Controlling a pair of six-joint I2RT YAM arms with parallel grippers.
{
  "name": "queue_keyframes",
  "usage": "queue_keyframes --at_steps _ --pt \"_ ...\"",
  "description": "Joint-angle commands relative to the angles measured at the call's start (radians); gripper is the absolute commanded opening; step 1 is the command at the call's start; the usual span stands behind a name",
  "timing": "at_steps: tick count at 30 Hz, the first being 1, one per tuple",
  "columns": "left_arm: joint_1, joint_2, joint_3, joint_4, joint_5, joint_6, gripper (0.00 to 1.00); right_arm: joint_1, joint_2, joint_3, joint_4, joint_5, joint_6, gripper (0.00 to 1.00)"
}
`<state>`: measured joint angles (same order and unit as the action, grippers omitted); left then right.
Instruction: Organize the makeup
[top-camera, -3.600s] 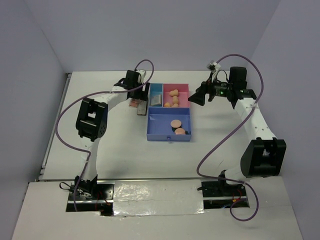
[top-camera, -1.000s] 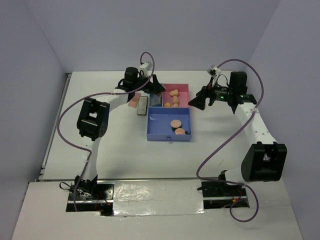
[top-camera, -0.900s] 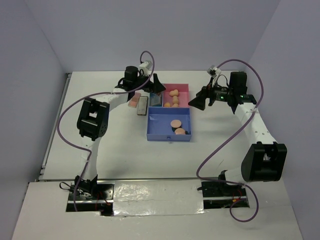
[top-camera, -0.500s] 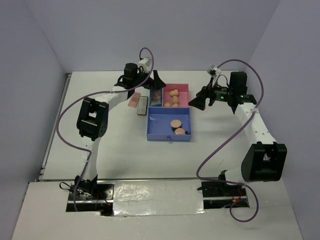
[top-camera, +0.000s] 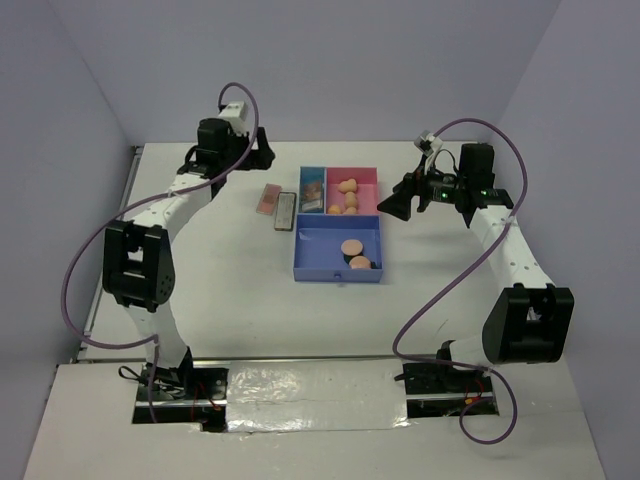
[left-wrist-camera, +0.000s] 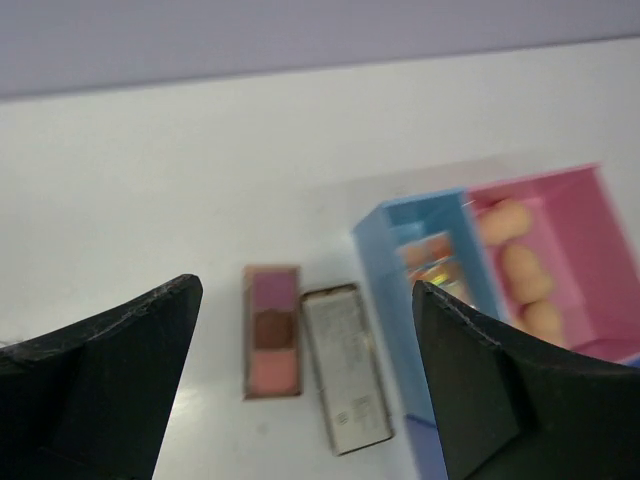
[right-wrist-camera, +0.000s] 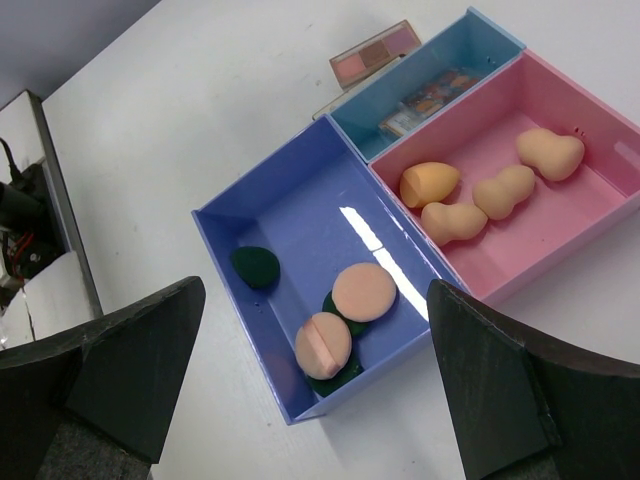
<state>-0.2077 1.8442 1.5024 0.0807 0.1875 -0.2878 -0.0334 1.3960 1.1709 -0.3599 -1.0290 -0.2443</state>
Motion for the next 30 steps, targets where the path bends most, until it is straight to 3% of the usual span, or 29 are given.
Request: queue_keyframes --at_steps 1,10,20,30 --pt "0.022 0.012 -0.062 -0.157 -0.110 0.062 0.99 -0.008 -0.005 0.012 0.019 -0.014 -0.004 0.99" --pt "0.014 0.013 -0.122 -0.257 -0.217 0.068 0.85 -0.007 -0.011 0.004 0.022 -0.003 0.002 1.00" --pt "-0.062 0.141 -0.015 -0.351 -0.260 0.073 0.73 -0.007 -0.009 0.004 0.027 -0.006 0.007 1.00" --pt "-0.085 0.240 0.094 -0.429 -0.310 0.096 0.81 -0.008 -0.018 -0.007 0.032 -0.002 0.002 0.99"
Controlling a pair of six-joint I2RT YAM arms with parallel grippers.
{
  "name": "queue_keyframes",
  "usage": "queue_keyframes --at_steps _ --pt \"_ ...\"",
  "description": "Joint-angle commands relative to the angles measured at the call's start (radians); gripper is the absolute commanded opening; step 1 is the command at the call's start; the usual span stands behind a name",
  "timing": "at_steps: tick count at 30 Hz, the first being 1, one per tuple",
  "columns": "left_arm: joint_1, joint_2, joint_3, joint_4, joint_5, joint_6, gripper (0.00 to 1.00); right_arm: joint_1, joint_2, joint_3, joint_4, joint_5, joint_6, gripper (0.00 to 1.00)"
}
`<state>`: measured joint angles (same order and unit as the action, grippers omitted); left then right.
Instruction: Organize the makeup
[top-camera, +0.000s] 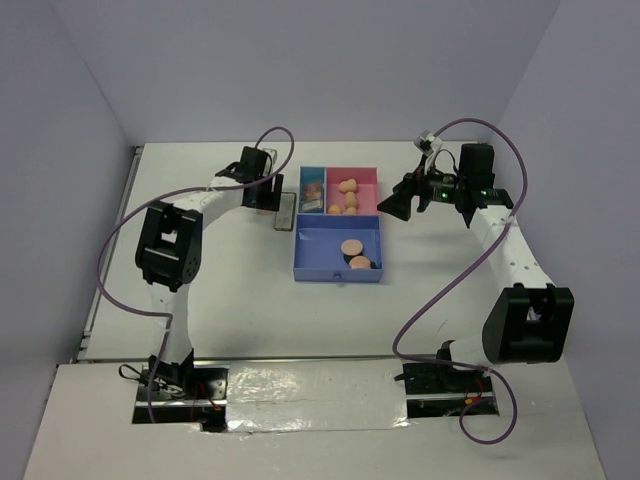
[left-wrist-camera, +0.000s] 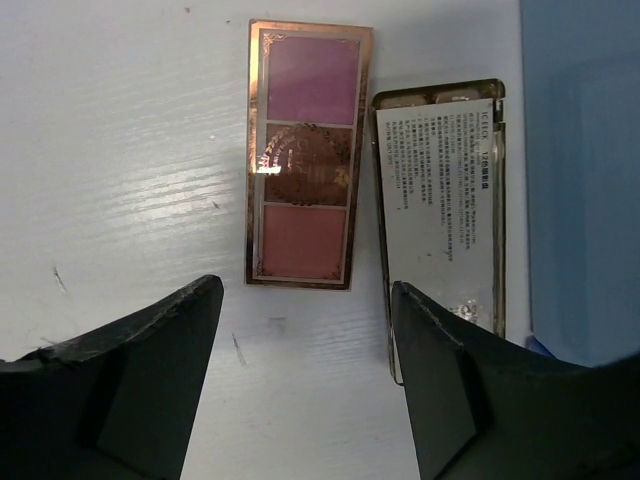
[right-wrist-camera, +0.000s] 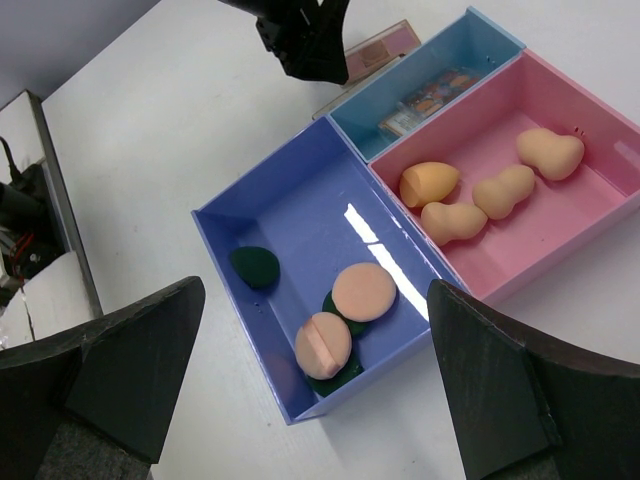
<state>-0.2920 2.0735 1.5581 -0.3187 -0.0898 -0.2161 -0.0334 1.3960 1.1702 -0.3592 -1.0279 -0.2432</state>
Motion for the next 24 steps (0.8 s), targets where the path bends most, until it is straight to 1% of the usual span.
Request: queue_keyframes --at_steps 1,7,12,18,24 --pt "-0.001 0.019 0.040 -0.036 -0.034 0.032 0.81 -0.008 -0.018 -0.006 0.031 -0.004 0.002 1.00" --pt "-0.001 0.048 0.051 -0.040 -0.036 0.041 0.78 -0.008 -0.012 -0.004 0.031 -0.004 0.001 0.99" --pt "-0.003 0.077 0.068 -0.040 -0.019 0.044 0.78 -0.008 -0.014 -0.006 0.031 0.000 -0.001 1.00" --pt "-0.006 0.131 0.140 -0.065 -0.013 0.058 0.78 -0.008 -0.012 -0.006 0.029 0.003 -0.002 1.00" --pt "-0.006 0.204 0.255 -0.114 -0.028 0.063 0.77 -0.010 -0.015 -0.007 0.029 0.005 -0.004 1.00"
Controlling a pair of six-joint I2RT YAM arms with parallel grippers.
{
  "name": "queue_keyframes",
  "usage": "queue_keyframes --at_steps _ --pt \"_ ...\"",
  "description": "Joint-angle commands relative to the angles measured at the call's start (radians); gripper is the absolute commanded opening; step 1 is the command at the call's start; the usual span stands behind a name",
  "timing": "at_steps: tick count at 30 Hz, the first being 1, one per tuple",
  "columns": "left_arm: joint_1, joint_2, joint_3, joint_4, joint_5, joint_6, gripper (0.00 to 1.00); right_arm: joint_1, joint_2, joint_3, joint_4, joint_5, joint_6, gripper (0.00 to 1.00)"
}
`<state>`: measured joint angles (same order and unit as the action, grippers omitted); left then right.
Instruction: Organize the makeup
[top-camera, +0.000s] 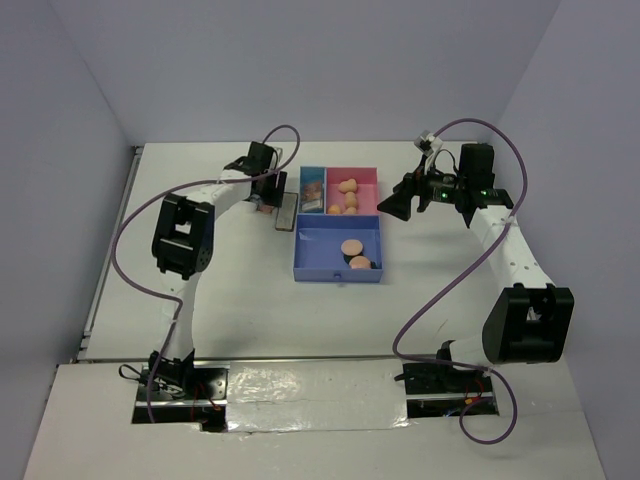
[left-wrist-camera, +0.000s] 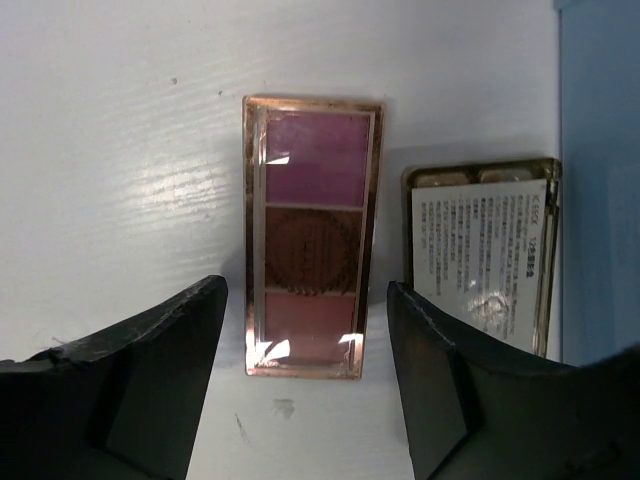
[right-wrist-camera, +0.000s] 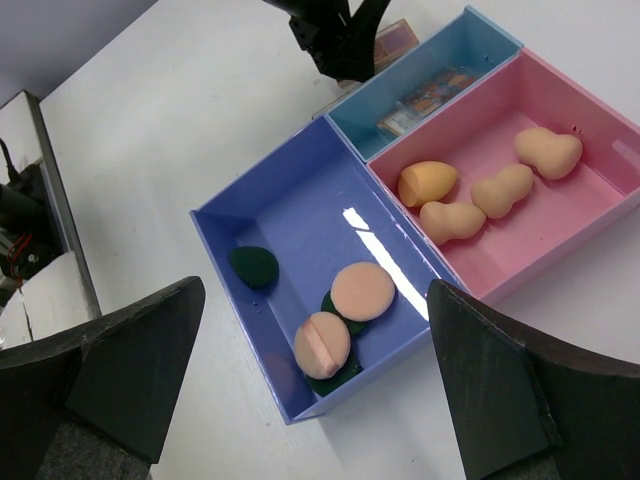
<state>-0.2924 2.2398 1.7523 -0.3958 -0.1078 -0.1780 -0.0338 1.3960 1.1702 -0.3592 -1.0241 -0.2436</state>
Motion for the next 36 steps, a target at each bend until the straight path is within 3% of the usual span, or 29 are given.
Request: queue_keyframes --at_steps 1,13,19,21,23,28,31,36 --pt "-0.004 0.046 0.070 -0.040 -0.013 0.023 0.77 -0.009 -0.017 -0.007 0.029 0.001 -0.003 1.00" --pt "-0.004 0.150 0.185 -0.061 -0.012 -0.008 0.70 -0.018 -0.022 -0.015 0.032 0.001 -0.005 1.00" --pt "-0.005 0.161 0.196 -0.048 -0.024 -0.018 0.52 -0.020 -0.028 -0.017 0.032 0.002 -0.006 1.00" --pt "-0.004 0.149 0.168 -0.035 -0.036 -0.017 0.41 -0.021 -0.029 -0.018 0.032 0.002 -0.008 1.00" --pt "-0.002 0.117 0.133 -0.011 -0.050 -0.012 0.33 -0.023 -0.028 -0.020 0.035 0.001 -0.006 1.00" --pt "0.015 -0.029 0.032 0.075 -0.055 -0.018 0.23 -0.023 -0.028 -0.017 0.034 -0.005 -0.003 1.00" --pt "0.039 -0.141 -0.086 0.168 0.015 -0.037 0.15 -0.023 -0.028 -0.017 0.037 -0.007 0.000 1.00" --pt "0.056 -0.294 -0.235 0.299 0.155 -0.074 0.12 -0.023 -0.026 -0.018 0.039 -0.010 0.001 1.00"
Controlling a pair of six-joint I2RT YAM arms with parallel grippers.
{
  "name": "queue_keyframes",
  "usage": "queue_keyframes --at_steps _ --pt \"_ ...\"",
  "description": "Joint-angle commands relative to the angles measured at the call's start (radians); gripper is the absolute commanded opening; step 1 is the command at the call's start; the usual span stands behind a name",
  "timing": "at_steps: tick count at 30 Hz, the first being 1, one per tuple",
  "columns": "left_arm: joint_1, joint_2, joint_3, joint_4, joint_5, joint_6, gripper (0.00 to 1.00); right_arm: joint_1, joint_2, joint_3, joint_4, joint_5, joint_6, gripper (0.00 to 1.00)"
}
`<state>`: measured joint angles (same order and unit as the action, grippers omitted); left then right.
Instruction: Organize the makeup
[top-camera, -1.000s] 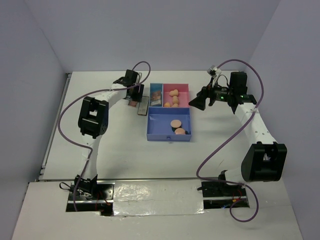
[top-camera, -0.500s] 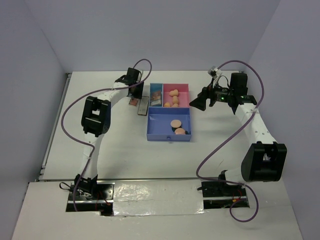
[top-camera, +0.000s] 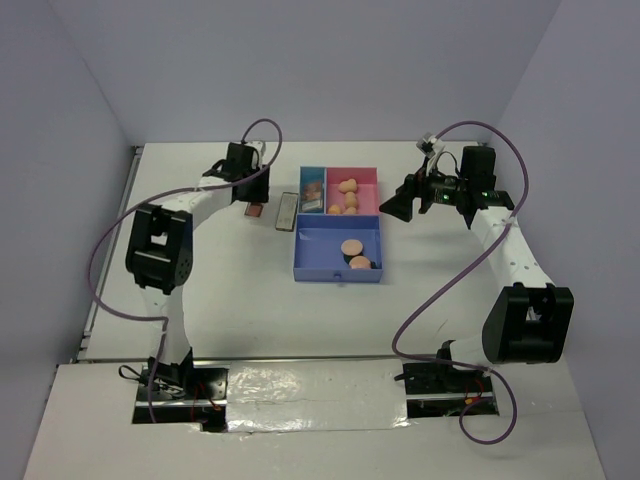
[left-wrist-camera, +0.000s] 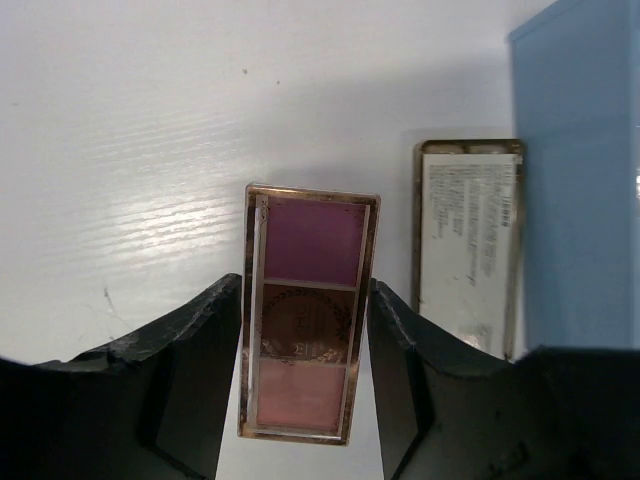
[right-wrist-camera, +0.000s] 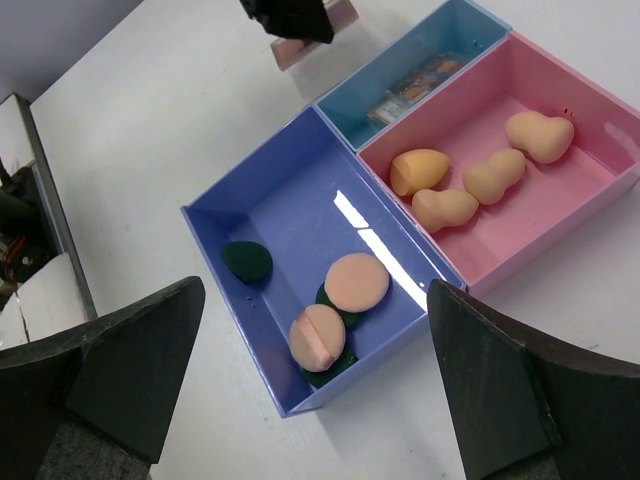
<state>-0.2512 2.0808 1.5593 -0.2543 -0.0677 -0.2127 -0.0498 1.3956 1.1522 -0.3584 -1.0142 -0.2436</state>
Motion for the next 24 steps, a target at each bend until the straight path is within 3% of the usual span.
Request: queue_keyframes --at_steps 1,8,13,17,24 --pt "0.015 -0.148 -0.076 0.171 0.133 -0.056 0.12 -0.007 -0.023 0.000 0.038 -0.021 0.001 1.00" --pt "0.021 -0.194 -0.153 0.337 0.423 -0.194 0.09 -0.005 -0.021 0.001 0.041 -0.023 0.007 1.00" --pt "0.017 -0.143 -0.176 0.545 0.615 -0.417 0.11 -0.007 -0.023 0.001 0.041 -0.023 0.009 1.00" --pt "0.004 -0.087 -0.176 0.665 0.643 -0.554 0.11 -0.007 -0.030 -0.008 0.041 -0.020 0.004 1.00" --pt "-0.052 0.008 -0.048 0.649 0.625 -0.617 0.14 -0.007 -0.033 -0.016 0.042 -0.021 0.001 1.00"
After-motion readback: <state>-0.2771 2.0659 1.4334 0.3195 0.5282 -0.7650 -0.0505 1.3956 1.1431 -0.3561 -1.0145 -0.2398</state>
